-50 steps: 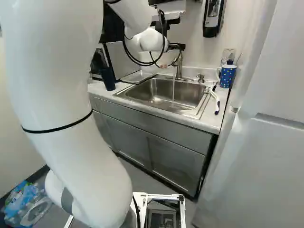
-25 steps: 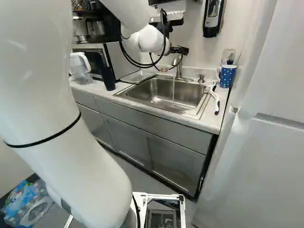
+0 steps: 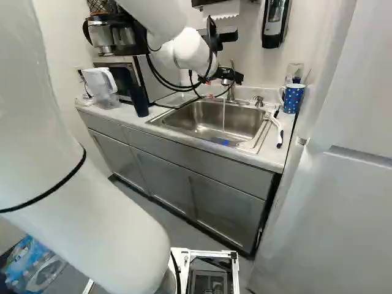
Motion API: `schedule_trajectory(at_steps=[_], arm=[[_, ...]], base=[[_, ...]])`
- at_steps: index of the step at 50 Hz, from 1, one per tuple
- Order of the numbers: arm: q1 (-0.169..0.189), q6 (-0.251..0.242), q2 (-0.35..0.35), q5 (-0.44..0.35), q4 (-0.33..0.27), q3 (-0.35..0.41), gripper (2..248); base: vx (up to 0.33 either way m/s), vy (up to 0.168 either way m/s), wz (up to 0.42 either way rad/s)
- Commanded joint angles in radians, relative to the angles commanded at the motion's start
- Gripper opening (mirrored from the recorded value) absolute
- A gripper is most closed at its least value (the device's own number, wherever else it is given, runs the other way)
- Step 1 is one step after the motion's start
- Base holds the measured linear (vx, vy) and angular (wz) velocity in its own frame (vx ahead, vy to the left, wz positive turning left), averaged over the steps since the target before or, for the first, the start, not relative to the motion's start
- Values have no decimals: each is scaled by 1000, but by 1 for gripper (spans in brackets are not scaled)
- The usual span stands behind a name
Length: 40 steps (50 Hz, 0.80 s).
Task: Rinse the cup and place it in the tray
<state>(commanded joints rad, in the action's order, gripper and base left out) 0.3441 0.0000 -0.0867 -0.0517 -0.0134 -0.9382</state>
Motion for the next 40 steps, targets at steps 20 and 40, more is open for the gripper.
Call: schedule_trajectory(at_steps=[20, 40], arm=[[5, 0, -25, 200, 0, 24, 247], [5, 0, -25, 357, 0, 24, 247]], base=[[0, 0, 0], [0, 0, 0]])
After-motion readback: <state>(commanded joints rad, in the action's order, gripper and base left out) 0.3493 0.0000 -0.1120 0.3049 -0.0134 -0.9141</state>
